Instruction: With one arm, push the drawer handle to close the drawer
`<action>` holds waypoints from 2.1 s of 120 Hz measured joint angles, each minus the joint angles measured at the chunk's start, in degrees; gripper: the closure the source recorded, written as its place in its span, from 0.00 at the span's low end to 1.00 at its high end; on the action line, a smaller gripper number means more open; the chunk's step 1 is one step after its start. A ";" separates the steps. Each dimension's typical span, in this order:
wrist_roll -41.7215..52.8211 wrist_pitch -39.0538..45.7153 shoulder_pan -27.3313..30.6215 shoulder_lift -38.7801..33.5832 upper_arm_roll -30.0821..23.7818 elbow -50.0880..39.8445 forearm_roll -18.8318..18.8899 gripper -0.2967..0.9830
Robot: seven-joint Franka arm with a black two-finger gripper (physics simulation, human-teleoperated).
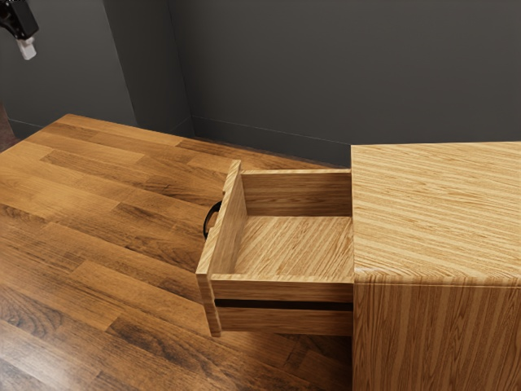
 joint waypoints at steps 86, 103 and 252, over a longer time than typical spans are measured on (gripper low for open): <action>6.33 9.83 -4.58 0.68 -2.84 -28.57 -0.51 0.53; 7.33 12.86 -7.88 0.45 -3.13 -31.30 0.89 0.71; 20.77 49.57 -27.27 -3.25 -3.23 -50.63 -1.03 0.84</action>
